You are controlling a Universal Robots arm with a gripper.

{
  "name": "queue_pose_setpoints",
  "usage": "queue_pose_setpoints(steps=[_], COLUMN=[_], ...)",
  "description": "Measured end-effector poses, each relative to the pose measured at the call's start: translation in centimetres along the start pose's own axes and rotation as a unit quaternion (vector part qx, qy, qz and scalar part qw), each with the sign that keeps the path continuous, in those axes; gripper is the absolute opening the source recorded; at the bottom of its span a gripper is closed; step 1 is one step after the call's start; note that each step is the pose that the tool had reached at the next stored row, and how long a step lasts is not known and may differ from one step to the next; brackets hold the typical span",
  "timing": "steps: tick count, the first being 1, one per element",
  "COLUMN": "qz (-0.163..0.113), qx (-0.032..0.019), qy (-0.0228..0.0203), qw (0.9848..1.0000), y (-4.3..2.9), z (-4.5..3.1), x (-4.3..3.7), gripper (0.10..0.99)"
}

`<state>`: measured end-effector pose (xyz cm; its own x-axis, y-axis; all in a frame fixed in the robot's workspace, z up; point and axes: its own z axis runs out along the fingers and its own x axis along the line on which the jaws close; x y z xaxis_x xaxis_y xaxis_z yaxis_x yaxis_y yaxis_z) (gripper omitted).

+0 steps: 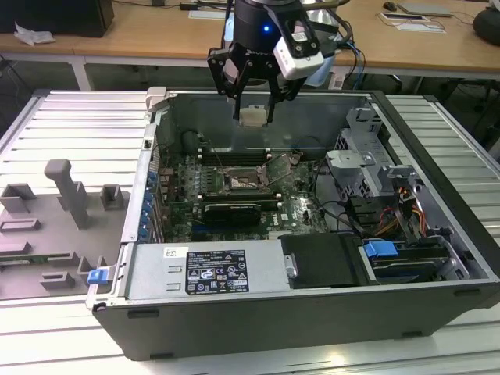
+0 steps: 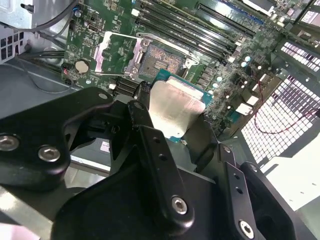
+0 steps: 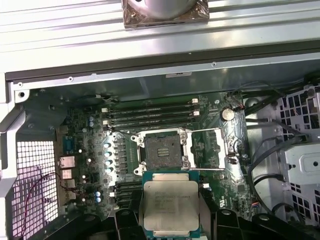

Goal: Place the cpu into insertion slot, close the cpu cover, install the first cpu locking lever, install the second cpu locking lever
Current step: 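Place the cpu into insertion slot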

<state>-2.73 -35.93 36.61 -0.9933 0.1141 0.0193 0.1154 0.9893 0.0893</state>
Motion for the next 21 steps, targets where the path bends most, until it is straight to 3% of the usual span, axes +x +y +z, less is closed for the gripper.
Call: queue_pose_setpoints(steps=[21], qz=[0.033], qx=[-0.0006], qy=[-0.0029], qw=[0.9995], y=[0.0], z=[0.01], x=[0.0], gripper=[0.533])
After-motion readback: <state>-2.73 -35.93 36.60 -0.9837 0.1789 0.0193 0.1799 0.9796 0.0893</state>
